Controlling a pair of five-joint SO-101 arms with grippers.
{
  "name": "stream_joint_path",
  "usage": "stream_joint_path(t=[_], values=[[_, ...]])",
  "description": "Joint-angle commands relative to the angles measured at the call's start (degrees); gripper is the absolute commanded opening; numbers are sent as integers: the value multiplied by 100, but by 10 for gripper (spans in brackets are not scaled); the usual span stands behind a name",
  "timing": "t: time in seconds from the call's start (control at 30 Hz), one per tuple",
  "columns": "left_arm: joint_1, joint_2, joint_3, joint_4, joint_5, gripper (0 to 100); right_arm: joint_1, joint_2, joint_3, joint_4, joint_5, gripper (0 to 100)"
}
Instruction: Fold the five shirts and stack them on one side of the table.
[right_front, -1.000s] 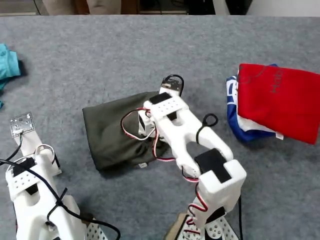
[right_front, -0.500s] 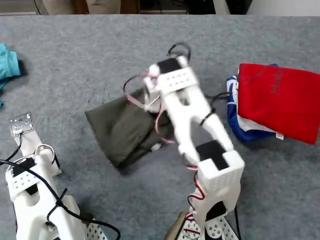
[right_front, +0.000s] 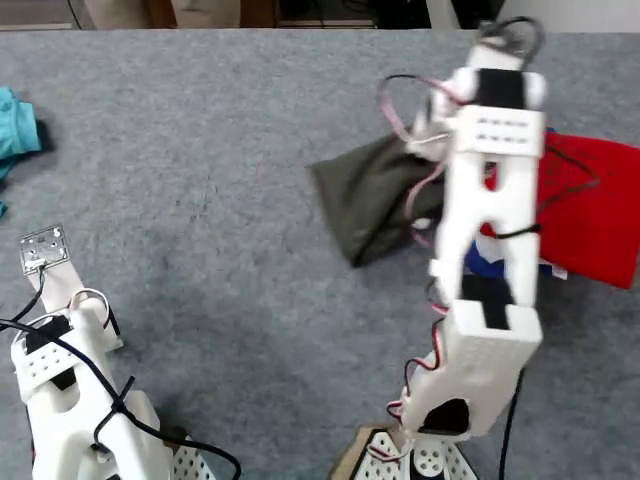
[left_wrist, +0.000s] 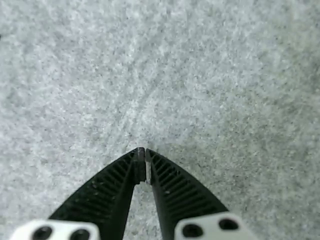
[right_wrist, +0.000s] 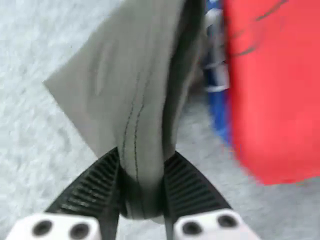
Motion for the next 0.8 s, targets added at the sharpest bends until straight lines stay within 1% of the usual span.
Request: stream_joint_path(t=[0.0,0.17,0.3,0.4,0.6,0.77], values=[[-62,-92,-18,-62,-53,20,734,-13,-778,97,484,2],[-62,-92,-9,-62,-53,20,1569,-13,-1376,-97,1064,2],[-62,-92,-9,-62,-53,20,2062,-13,-1622,-97,1380,2],[-62,-92,-9,-62,-53,20,2352,-13,-1640,-105,1451,2],[-62,-92,-9,-62,-53,20,2765,-13,-1604,-457,1451,2],[-70,-92,0,-44,-53,20,3064,-13,-1587,-501,1486,2]])
